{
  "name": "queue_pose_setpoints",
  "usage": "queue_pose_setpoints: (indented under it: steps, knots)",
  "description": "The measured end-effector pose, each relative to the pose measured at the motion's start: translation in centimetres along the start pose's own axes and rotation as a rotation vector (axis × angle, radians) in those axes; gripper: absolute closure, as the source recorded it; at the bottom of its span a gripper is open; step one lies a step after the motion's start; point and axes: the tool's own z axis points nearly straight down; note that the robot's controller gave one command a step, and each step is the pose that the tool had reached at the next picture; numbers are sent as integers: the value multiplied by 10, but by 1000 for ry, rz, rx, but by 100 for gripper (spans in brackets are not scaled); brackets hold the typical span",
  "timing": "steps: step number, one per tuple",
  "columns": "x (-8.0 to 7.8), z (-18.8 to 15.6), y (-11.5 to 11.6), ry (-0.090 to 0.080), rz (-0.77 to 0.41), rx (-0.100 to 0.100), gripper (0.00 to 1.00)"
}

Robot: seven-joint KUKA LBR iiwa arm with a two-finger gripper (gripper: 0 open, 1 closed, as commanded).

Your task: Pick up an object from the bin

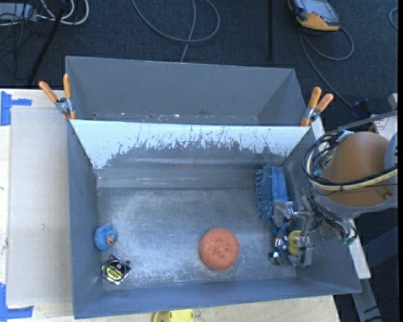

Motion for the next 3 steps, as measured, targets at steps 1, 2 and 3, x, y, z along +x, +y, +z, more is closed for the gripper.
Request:
queue_pose_setpoints:
  steps: [1,2,3]
  knots:
    - [-6,0,-2,4,-240,-6,0]
    - [-4,0,0,-1,-350,-7,0]
    - [2,-4,2,-10,-347,-1,100]
